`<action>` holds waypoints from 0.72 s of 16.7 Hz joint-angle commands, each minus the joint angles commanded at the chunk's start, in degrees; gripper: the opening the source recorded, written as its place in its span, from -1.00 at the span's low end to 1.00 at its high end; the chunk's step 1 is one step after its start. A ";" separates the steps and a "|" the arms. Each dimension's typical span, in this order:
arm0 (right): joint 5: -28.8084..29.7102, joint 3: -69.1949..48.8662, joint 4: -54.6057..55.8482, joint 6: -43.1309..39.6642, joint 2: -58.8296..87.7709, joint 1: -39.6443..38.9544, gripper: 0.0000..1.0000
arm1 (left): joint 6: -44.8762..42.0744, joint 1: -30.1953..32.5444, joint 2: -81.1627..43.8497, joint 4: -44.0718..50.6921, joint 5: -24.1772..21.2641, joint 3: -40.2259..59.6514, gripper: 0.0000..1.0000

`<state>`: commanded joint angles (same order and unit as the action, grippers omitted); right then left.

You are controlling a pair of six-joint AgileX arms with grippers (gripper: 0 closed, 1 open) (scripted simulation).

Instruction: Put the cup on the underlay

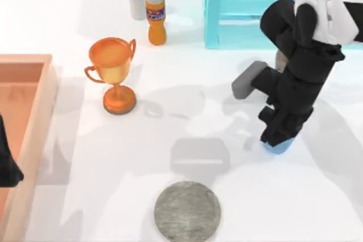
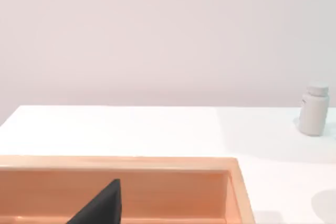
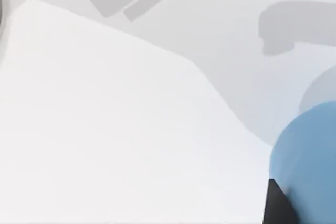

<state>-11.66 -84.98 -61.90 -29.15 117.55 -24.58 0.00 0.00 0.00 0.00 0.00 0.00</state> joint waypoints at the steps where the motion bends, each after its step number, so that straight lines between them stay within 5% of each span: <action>1: -0.21 -1.75 -0.90 6.35 0.59 -2.72 -1.00 | 0.00 0.00 0.00 0.00 0.00 0.00 1.00; 12: 6.38 -18.84 -9.36 68.86 5.99 -26.80 -1.00 | 0.00 0.00 0.00 0.00 0.00 0.00 1.00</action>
<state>-5.28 -103.83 -71.25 39.70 123.53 -51.38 0.00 0.00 0.00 0.00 0.00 0.00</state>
